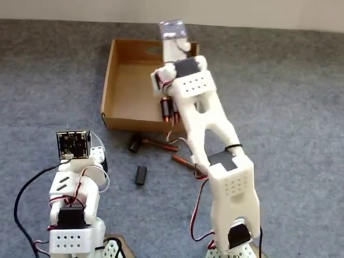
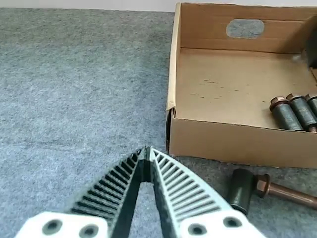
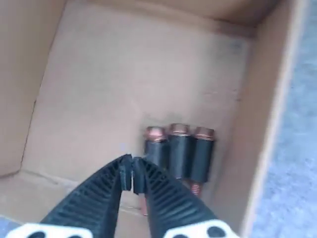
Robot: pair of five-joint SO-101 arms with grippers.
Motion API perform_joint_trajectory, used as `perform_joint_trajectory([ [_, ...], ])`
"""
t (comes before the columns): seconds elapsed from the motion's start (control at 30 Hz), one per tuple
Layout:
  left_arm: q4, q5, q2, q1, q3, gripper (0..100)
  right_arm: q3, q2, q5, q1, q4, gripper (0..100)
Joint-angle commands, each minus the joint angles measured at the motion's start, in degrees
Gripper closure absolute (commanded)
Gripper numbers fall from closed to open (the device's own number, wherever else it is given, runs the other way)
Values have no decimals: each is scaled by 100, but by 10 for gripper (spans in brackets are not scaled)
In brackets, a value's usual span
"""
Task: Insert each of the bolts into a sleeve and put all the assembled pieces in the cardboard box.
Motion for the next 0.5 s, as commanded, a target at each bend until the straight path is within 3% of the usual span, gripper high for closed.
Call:
perform_joint_trajectory([
  [0.0,9,-26,-31,110,92,989,435,-4,62,-198,-602,993],
  [0.13,9,-26,-31,110,92,989,857,40,44,-242,-804,993],
  [0.47,9,-26,-57,92,92,989,409,-1552,35,-92,532,992],
])
